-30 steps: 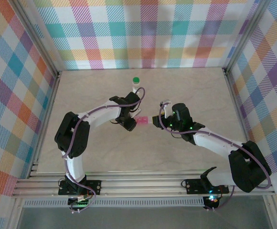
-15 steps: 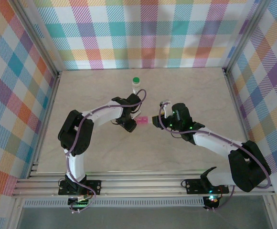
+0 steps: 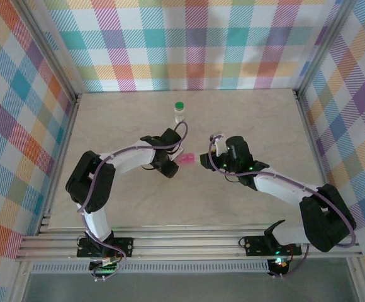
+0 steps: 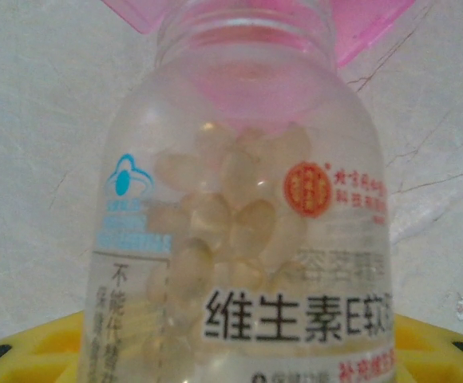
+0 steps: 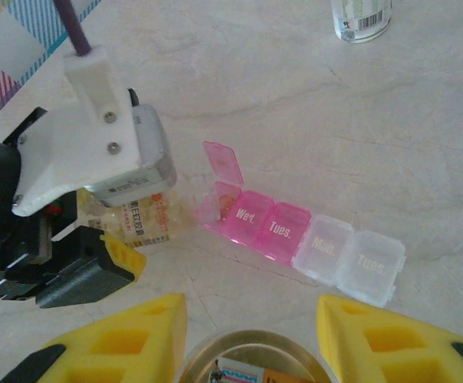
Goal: Sort the pills into containers
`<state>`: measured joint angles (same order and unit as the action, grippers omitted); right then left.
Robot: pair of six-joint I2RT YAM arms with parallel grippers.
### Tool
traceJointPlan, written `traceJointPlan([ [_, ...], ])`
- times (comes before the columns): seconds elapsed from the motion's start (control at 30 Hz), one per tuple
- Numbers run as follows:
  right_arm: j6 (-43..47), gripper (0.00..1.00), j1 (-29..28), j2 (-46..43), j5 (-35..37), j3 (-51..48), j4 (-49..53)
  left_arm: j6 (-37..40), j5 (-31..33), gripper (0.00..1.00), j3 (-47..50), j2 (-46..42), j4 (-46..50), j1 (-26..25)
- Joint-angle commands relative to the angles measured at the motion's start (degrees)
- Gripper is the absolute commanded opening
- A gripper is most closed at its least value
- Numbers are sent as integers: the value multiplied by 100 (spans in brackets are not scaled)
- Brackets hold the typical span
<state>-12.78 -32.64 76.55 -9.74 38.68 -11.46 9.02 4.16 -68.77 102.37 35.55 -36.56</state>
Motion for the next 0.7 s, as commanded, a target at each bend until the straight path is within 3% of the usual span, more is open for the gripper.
traceJointPlan([
  [0.0,-6,11,4,66,-159,176,-116,-108,-207,0,288,-507,-738,69],
  [0.33,-290,11,1,-283,-588,285,-53,-163,-774,0,1835,-1560,-3005,215],
  [0.67,-882,11,3,-1064,-1352,1264,642,-172,-1596,0,4137,-4192,-6891,204],
])
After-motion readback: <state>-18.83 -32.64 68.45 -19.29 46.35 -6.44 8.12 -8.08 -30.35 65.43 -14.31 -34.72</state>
